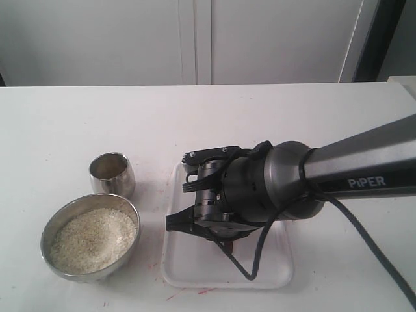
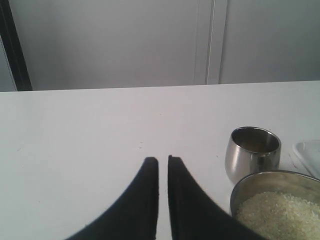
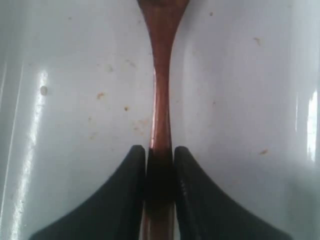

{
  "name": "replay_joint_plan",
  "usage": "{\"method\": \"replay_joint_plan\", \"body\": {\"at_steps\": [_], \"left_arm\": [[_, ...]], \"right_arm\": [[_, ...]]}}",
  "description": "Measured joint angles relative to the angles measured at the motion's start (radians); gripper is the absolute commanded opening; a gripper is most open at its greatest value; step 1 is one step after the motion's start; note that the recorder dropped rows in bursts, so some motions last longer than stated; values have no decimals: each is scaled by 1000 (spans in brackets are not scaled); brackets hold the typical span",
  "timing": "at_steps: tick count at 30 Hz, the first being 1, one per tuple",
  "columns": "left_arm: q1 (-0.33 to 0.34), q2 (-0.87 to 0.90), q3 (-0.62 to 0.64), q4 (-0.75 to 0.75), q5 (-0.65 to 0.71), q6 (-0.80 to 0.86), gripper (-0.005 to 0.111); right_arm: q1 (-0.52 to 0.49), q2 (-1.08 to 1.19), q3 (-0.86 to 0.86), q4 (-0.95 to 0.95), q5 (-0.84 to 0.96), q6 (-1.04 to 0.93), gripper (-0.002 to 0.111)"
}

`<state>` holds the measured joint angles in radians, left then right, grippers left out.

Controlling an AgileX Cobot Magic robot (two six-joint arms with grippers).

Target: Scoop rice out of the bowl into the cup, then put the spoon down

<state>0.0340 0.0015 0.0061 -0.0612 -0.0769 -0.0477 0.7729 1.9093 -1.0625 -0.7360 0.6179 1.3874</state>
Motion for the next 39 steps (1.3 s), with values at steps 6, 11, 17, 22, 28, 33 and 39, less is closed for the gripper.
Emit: {"method": "replay_joint_plan", "body": {"at_steps": [6, 11, 17, 22, 28, 33, 39], "left_arm": [[0, 0, 0, 0, 0, 0, 14], [0, 0, 0, 0, 0, 0, 14], [0, 0, 0, 0, 0, 0, 14], [0, 0, 0, 0, 0, 0, 14], [0, 0, 0, 0, 0, 0, 14], [0, 0, 0, 0, 0, 0, 14], [0, 0, 0, 0, 0, 0, 14]], "right_arm": [[0, 0, 0, -2, 0, 0, 27], [0, -2, 0, -2, 0, 0, 28], [2, -167, 23, -17, -67, -71, 28], [4, -461, 156, -56, -132, -145, 28], [55, -760, 293, -32, -127, -230, 28], [126, -992, 386, 2, -127, -343, 27], [195, -1183, 456, 82, -160, -569, 27]]}}
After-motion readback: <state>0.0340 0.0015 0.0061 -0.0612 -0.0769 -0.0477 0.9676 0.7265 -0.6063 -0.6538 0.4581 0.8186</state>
